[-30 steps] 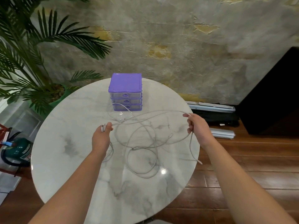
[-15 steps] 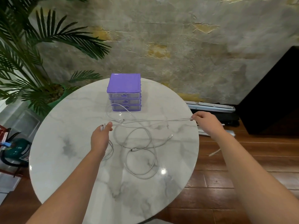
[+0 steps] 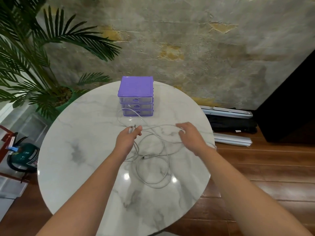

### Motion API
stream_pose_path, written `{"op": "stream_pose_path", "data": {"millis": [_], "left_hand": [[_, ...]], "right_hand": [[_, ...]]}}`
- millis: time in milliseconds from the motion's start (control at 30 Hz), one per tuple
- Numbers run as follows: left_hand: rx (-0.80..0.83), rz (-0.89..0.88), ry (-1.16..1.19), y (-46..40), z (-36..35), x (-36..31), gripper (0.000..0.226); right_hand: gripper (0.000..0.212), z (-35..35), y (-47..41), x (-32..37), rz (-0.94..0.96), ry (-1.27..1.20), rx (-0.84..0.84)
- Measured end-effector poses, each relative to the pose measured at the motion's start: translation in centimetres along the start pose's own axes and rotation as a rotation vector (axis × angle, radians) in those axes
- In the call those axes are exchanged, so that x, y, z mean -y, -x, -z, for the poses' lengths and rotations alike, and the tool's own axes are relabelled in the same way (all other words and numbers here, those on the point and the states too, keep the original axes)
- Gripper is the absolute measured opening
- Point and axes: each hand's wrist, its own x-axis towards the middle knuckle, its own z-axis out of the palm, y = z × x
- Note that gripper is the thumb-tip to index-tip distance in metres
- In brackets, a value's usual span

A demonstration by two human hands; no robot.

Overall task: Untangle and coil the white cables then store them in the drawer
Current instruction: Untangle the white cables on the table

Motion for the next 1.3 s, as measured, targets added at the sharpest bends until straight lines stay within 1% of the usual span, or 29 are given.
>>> {"op": "stream_pose_path", "data": {"millis": [67, 100, 133, 167, 233, 267, 333, 400, 433, 500, 600, 667, 767, 800, 833, 900, 967, 1000, 1033, 1100, 1133, 1233, 1300], "left_hand": [[0.045, -0.001, -0.007, -0.1, -0.1, -0.5, 0.032], [0.068, 0.000, 0.000, -0.3, -0.1, -0.7, 0.032], [0.093, 0.002, 0.011, -0.4, 0.0, -0.9, 0.032], [0.117, 0.005, 0.014, -0.5, 0.1, -1.1, 0.032], [0.148, 0.013, 0.005, -0.7, 0.3, -1.4, 0.031], [0.152, 0.023, 0.005, -0.8, 0.4, -1.4, 0.031], [0.136, 0.053, 0.017, -1.2, 0.9, -1.4, 0.032], [0.122, 0.087, 0.019, -1.5, 1.3, -1.1, 0.032], [0.132, 0.098, 0.004, -1.5, 1.3, -0.9, 0.032], [0.179, 0.083, -0.053, -1.2, 0.8, -0.6, 0.032], [0.225, 0.053, -0.081, -0.7, -0.7, -0.3, 0.033], [0.245, 0.047, -0.089, -0.4, -1.4, -0.2, 0.034], [0.296, 0.033, -0.089, 0.1, -1.9, -0.3, 0.033], [0.310, 0.028, -0.084, 0.3, -2.0, -0.3, 0.034], [0.320, 0.023, -0.085, 0.5, -2.0, -0.4, 0.035], [0.296, 0.024, -0.073, 0.4, -1.6, -0.6, 0.037], [0.216, 0.029, -0.038, -0.3, -0.5, -0.4, 0.040], [0.176, 0.042, 0.008, -0.8, 0.3, -0.3, 0.042], [0.148, 0.068, 0.107, -1.3, 1.0, -0.1, 0.042], [0.138, 0.166, 0.429, -2.0, 2.4, -0.1, 0.041], [0.143, 0.220, 0.596, -2.3, 2.9, -0.2, 0.044], [0.192, 0.350, 1.000, -3.1, 4.1, -0.6, 0.053], [0.214, 0.376, 1.184, -3.4, 4.6, -0.7, 0.052]], "right_hand": [[0.050, -1.9, 0.5, 2.9, 0.180, -0.023, 0.014], [0.053, -2.7, 0.5, 4.0, 0.243, 0.007, 0.044], [0.052, -3.3, 0.5, 4.8, 0.281, 0.053, 0.083], [0.044, -3.9, 0.4, 5.2, 0.288, 0.096, 0.111], [0.023, -4.2, 0.1, 5.6, 0.197, 0.076, 0.137], [0.023, -4.0, 0.0, 5.3, 0.129, 0.032, 0.130], [0.038, -3.4, -0.1, 3.9, 0.051, 0.042, 0.060], [0.053, -2.2, 0.3, 1.8, -0.017, 0.114, -0.031], [0.056, -1.7, 0.6, 0.7, -0.052, 0.162, -0.068], [0.057, -0.8, 0.9, -1.0, -0.117, 0.260, -0.095], [0.057, -0.7, 1.0, -1.7, -0.200, 0.346, -0.069], [0.053, -1.2, 0.8, -1.0, -0.208, 0.280, -0.025], [0.044, -2.9, 0.7, 1.7, -0.141, -0.113, 0.048], [0.043, -3.5, 0.8, 2.8, -0.118, -0.214, 0.055], [0.045, -3.9, 0.8, 3.7, -0.094, -0.260, 0.059], [0.047, -4.3, 0.6, 4.1, -0.068, -0.240, 0.054], [0.047, -4.0, 0.3, 3.2, -0.099, -0.140, 0.002], [0.047, -3.8, 0.1, 2.3, -0.125, -0.059, -0.028], [0.046, -3.5, 0.0, 1.5, -0.148, 0.038, -0.044], [0.045, -3.4, -0.2, 0.3, -0.193, 0.188, -0.021], [0.044, -3.6, -0.2, 0.3, -0.207, 0.208, 0.006], [0.041, -5.0, 0.2, 2.8, -0.192, 0.124, 0.116], [0.044, -6.6, 0.6, 5.5, -0.126, -0.056, 0.212]]}}
